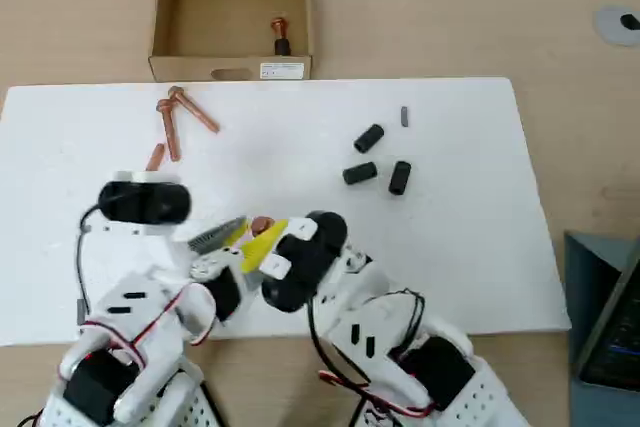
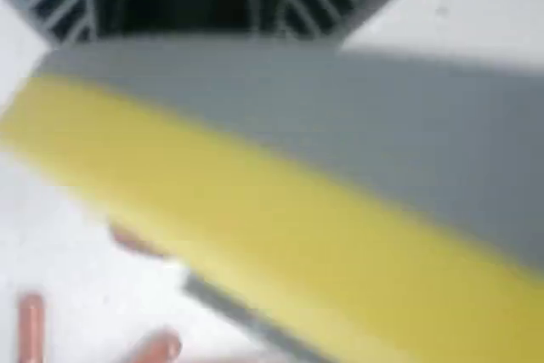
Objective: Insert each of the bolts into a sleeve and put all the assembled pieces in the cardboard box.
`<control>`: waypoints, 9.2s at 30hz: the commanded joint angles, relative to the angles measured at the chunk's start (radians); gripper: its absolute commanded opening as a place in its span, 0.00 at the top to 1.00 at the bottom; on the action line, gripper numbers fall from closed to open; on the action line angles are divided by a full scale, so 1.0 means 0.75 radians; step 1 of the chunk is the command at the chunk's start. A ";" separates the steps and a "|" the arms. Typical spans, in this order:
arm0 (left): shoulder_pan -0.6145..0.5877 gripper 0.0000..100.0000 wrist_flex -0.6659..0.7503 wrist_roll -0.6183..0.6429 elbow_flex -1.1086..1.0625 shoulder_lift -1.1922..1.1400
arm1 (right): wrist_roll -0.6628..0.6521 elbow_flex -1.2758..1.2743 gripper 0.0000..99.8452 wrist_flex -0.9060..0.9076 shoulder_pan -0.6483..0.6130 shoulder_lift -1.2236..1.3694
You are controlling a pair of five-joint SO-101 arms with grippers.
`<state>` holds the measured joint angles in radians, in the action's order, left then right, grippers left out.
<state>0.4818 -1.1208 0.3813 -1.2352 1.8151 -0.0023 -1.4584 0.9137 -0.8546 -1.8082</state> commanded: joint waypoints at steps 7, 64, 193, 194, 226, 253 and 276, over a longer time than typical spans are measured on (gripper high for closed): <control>-0.053 0.75 -0.139 0.055 0.299 -0.001 | -0.002 0.050 0.99 -0.031 -0.013 -0.171; -0.884 1.00 0.115 -0.497 -0.552 0.005 | -0.147 2.996 0.99 -0.358 0.555 3.250; -0.886 1.00 0.110 -0.473 -0.550 0.005 | -1.680 1.985 0.82 0.833 0.789 2.560; -0.886 1.00 0.108 -0.473 -0.550 0.005 | -1.680 1.990 0.82 0.818 0.785 2.577; -0.886 1.00 0.108 -0.473 -0.550 0.005 | -1.696 1.996 0.93 0.532 0.825 3.080; -0.872 1.00 0.113 -0.481 -0.550 0.005 | -1.279 2.161 0.99 0.892 0.744 2.464; -0.872 0.99 0.137 -0.567 0.180 -0.637 | -0.628 1.850 0.99 1.064 0.752 1.801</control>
<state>-0.1718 -1.0349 -0.0361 -1.2904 1.5190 -0.5025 -0.0284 1.7377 -0.2885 -0.3782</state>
